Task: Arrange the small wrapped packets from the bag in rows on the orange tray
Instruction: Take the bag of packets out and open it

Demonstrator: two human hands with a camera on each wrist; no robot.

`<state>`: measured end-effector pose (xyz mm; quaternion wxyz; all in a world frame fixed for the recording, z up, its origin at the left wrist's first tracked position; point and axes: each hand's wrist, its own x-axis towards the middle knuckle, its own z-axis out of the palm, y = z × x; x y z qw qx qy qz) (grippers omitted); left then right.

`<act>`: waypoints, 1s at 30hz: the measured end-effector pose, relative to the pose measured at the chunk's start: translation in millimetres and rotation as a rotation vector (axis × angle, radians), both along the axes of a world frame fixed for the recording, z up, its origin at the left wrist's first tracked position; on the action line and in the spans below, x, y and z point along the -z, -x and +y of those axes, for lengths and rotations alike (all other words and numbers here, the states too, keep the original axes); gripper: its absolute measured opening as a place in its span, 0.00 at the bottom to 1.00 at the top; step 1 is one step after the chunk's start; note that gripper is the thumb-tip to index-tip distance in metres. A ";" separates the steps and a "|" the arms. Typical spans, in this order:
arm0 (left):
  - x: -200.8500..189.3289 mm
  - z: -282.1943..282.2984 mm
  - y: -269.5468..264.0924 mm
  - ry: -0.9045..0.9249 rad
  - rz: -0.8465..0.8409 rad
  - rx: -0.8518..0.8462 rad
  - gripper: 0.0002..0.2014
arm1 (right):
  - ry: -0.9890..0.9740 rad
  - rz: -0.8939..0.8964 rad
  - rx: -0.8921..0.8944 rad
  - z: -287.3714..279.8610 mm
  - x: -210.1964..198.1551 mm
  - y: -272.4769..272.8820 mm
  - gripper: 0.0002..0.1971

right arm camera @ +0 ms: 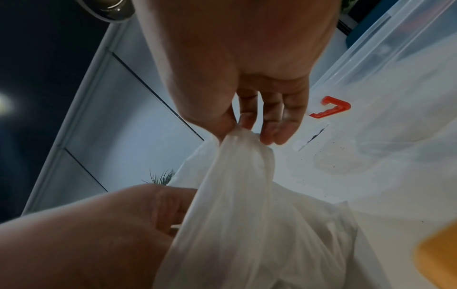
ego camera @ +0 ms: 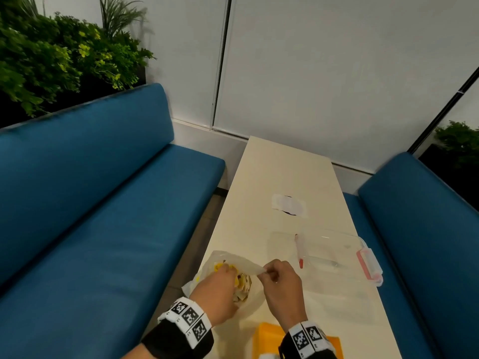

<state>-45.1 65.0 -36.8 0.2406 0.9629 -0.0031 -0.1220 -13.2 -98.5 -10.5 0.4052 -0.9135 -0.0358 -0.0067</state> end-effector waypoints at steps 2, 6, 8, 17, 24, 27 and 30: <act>-5.4 -6.0 -5.4 -0.064 0.009 0.115 0.16 | -0.007 0.022 0.001 0.5 -3.3 -1.6 0.09; -13.1 -16.5 -27.8 -0.137 0.064 0.301 0.18 | -0.005 0.031 -0.002 -0.5 -8.1 -4.5 0.09; -10.7 -18.3 -41.8 -0.122 0.185 0.299 0.17 | -0.001 0.023 -0.006 -2.1 -10.1 -4.4 0.08; 24.5 -30.4 -75.0 -0.040 0.375 0.082 0.21 | 0.041 0.021 -0.020 -9.2 -13.5 -4.0 0.08; 38.5 -41.9 -76.3 0.010 0.292 0.032 0.17 | 0.061 0.034 -0.012 -6.1 -12.7 -0.7 0.08; 39.2 -42.0 -76.1 -0.026 0.300 0.043 0.17 | 0.052 0.045 -0.003 -5.6 -11.7 0.6 0.07; 36.2 -41.7 -75.6 -0.047 0.310 0.010 0.14 | 0.043 0.052 0.007 -5.0 -11.4 0.3 0.07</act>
